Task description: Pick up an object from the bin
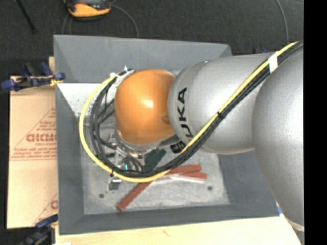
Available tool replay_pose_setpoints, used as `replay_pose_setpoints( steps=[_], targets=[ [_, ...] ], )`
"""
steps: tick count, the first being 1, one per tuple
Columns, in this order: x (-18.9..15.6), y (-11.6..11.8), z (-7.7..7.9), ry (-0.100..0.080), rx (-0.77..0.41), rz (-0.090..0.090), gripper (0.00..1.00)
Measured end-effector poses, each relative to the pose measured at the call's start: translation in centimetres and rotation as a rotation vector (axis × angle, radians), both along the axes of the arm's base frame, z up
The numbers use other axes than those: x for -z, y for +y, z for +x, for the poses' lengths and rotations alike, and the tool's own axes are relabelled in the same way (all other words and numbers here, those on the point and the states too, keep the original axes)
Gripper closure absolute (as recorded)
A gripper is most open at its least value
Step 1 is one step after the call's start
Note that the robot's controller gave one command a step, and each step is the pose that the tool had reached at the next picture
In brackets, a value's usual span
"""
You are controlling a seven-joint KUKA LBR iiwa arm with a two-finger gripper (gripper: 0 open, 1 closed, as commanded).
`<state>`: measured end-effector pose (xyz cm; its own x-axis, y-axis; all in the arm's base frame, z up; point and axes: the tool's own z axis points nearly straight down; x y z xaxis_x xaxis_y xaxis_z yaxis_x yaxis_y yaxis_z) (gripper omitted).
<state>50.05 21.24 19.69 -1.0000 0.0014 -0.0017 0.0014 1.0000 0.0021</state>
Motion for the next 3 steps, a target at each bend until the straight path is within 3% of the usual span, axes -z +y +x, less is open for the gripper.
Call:
replay_pose_setpoints(
  steps=[1,2,3],
  targets=[
    [0.0,0.0,0.0,0.0,0.001,0.0,0.0],
    [4.0,-2.0,-0.3,-0.004,-0.113,-0.001,0.0],
    [8.1,-4.7,0.5,-0.002,-0.019,-0.001,0.0]
  ],
)
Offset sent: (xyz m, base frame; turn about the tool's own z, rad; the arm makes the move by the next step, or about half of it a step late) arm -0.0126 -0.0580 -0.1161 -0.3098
